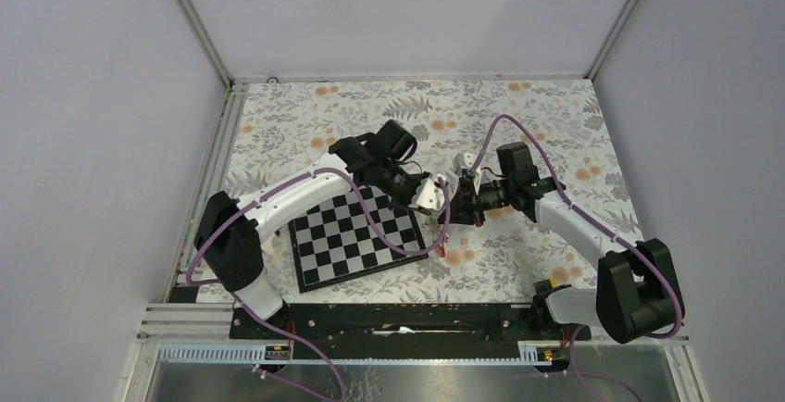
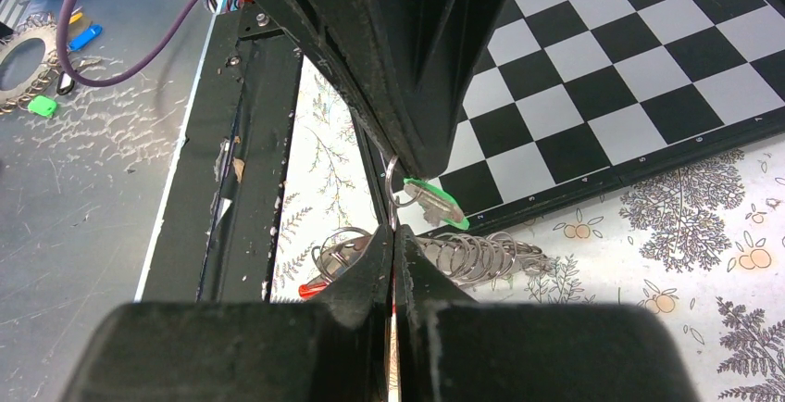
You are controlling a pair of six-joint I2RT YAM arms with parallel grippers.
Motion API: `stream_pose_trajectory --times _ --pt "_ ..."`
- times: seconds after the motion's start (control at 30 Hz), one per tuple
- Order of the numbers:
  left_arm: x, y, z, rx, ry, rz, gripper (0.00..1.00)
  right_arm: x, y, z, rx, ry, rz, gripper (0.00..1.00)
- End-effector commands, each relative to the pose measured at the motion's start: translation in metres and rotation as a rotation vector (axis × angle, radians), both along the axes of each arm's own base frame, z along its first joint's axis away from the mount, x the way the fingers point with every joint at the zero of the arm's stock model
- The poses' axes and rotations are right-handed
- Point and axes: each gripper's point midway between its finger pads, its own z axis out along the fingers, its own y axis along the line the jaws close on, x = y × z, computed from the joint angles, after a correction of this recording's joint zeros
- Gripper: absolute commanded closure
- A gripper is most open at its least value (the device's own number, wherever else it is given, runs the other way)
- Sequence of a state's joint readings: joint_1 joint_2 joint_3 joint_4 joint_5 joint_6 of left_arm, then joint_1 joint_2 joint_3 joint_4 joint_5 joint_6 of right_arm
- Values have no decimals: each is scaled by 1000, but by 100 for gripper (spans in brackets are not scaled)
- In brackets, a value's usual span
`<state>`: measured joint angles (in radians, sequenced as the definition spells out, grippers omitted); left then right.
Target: Put the keys on the keyring
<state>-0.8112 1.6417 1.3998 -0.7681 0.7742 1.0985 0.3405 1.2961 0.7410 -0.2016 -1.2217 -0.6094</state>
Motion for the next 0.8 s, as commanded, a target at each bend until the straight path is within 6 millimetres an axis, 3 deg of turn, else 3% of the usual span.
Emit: stream_pose_trajectory --times 0.0,0.77 --pt "-7 -4 11 -48 -5 -24 100 -2 4 7 29 -28 31 100" --pt "-9 2 5 -36 -14 -15 100 4 4 7 16 -33 4 100"
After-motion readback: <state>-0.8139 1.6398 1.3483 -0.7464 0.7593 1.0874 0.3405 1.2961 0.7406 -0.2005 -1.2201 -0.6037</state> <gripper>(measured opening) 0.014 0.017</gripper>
